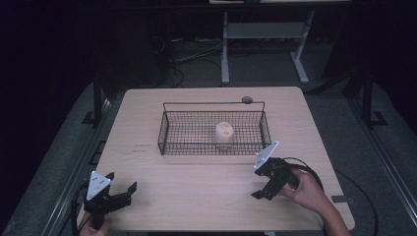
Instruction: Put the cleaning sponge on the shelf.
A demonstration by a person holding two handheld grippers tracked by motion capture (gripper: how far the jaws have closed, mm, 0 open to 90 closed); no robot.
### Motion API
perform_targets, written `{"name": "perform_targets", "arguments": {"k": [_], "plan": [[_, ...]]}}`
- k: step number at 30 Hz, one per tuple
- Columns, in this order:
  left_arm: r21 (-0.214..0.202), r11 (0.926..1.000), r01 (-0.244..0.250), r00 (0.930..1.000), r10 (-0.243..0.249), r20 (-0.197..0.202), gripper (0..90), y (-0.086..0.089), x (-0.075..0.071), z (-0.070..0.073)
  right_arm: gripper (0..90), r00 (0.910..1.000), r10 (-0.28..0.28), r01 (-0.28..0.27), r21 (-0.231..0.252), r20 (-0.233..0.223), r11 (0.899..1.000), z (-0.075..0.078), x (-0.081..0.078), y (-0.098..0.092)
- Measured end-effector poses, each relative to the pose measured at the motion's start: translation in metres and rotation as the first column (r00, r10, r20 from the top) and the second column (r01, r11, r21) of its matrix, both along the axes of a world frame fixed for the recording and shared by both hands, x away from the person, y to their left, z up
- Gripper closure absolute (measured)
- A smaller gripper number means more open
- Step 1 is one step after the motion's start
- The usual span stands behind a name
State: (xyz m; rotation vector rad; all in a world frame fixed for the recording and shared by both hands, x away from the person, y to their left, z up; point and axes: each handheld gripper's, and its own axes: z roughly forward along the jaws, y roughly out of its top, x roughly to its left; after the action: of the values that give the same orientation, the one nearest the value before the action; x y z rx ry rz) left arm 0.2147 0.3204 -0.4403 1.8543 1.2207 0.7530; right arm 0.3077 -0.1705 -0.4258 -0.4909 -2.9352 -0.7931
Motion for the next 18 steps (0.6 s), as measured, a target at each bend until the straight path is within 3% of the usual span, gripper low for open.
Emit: {"name": "perform_targets", "arguments": {"k": [18], "plan": [[0.010, 0.9999, 0.004, 1.0000, -0.004, -0.005, 13.8, -0.003, 0.001, -0.002, 15.7, 0.9985, -0.055, 0.055, 0.032, 0.005, 0.998, -0.015, -0.016, -0.027]]}}
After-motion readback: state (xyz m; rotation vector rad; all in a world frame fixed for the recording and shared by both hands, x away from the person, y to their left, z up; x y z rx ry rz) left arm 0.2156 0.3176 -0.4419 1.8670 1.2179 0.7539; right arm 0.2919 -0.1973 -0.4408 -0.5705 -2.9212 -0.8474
